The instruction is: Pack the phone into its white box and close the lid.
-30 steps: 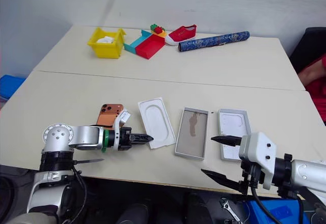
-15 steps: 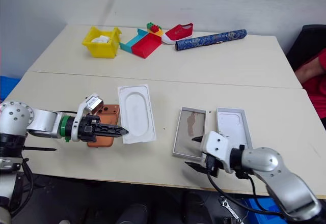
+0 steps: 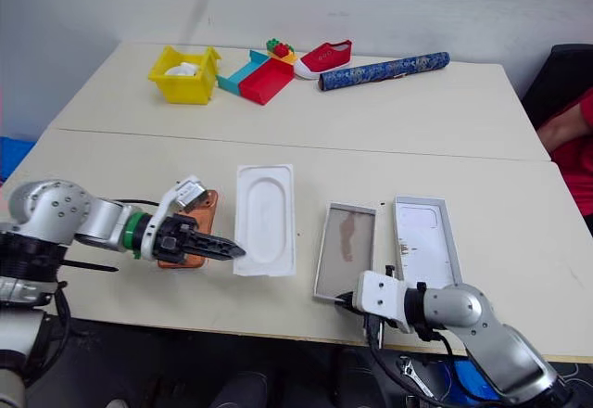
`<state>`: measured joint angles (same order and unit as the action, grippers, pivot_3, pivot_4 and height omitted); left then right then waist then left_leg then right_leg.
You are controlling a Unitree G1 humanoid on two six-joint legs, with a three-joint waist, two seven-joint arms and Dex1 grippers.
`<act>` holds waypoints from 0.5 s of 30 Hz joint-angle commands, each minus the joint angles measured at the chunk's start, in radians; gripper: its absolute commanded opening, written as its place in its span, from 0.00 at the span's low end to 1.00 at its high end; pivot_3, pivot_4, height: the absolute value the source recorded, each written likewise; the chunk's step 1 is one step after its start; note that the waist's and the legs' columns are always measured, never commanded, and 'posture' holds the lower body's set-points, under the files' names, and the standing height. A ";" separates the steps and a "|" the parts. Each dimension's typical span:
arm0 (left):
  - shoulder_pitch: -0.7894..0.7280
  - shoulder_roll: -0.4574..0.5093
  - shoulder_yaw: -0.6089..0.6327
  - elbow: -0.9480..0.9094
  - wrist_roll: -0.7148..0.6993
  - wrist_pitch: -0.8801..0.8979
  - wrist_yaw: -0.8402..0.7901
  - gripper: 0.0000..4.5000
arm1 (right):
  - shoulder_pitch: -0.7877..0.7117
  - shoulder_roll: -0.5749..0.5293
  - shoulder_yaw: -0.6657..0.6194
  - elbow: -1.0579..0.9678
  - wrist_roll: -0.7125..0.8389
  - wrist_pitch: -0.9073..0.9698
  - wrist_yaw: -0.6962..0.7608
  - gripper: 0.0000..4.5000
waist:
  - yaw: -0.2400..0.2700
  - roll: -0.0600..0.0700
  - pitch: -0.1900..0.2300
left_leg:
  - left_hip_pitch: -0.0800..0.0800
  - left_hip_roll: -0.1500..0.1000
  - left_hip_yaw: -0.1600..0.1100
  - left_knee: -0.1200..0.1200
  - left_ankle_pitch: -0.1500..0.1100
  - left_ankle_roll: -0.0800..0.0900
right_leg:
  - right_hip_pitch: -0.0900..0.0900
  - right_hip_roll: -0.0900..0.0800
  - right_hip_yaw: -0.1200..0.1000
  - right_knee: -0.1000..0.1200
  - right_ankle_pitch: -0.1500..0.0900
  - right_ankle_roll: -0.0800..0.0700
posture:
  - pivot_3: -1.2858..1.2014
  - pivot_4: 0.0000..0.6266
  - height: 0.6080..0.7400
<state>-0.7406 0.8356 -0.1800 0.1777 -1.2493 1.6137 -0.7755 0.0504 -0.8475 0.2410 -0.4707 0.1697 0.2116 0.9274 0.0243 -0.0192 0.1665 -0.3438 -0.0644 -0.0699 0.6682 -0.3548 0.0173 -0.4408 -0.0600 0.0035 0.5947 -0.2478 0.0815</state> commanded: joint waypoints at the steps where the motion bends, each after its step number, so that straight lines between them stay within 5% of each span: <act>1: -0.028 -0.030 -0.003 -0.033 -0.045 0.001 0.020 0.00 | 0.017 -0.008 -0.018 -0.021 0.000 -0.034 0.023 0.01 | 0.000 0.000 0.000 | 0.000 0.000 0.000 0.000 0.000 0.000 | 0.000 0.000 0.000 0.000 0.000 0.000 | 0.52 0.24 1.00; 10: 0.010 -0.113 -0.069 -0.058 -0.149 0.001 0.185 0.00 | 0.016 0.029 -0.006 0.023 -0.052 -0.132 0.017 0.01 | -0.002 -0.001 0.000 | 0.001 0.000 0.000 0.000 0.001 -0.001 | 0.000 0.000 0.001 0.002 0.000 0.000 | 0.52 0.24 1.00; 15: 0.004 -0.168 -0.082 -0.026 -0.174 0.001 0.244 0.00 | 0.059 0.009 -0.063 -0.024 -0.022 -0.123 0.027 0.30 | 0.000 -0.001 0.000 | 0.001 0.000 0.000 0.001 0.001 -0.001 | 0.000 0.000 0.001 0.003 0.000 0.000 | 0.52 0.24 1.00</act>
<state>-0.7281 0.6820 -0.2559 0.1434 -1.3892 1.6140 -0.5470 0.0864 -0.8206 0.2214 -0.4373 0.1222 0.0900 0.9461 0.0239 -0.0198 0.1666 -0.3426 -0.0646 -0.0699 0.6689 -0.3535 0.0158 -0.4408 -0.0599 0.0041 0.5974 -0.2478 0.0815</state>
